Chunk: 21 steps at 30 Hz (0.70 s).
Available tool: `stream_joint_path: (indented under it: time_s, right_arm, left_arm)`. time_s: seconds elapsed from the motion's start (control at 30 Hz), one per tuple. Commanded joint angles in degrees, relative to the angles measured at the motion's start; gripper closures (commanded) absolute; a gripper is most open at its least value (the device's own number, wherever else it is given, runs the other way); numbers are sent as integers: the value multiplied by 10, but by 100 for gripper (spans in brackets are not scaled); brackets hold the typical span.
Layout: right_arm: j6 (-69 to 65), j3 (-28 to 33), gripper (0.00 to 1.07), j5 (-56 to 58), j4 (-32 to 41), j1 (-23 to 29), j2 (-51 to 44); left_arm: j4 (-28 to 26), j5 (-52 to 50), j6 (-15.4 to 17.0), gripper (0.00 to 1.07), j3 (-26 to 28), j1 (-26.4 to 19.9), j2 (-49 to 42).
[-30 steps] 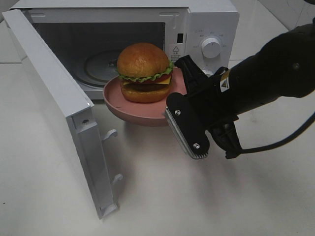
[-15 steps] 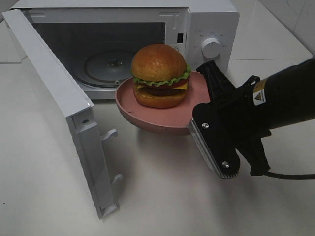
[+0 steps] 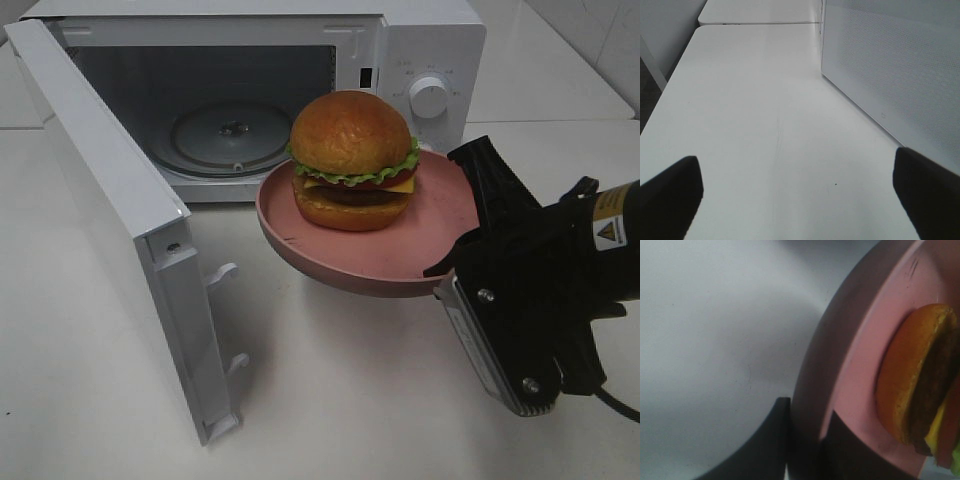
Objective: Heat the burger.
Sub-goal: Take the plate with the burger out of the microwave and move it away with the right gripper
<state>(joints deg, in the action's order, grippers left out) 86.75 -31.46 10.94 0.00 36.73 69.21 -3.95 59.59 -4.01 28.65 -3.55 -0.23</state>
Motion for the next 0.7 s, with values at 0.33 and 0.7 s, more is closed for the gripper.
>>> stream_joint_path:
  time_s: [0.33,0.7]
  right_arm:
    - [-107,27,107,34,-98,0,-110]
    - [-307,27,107,115,-261,0,-157]
  left_arm:
    - [2,-1,0,9,-1,0,-12]
    - [2,-1,0,9,-1,0,-12]
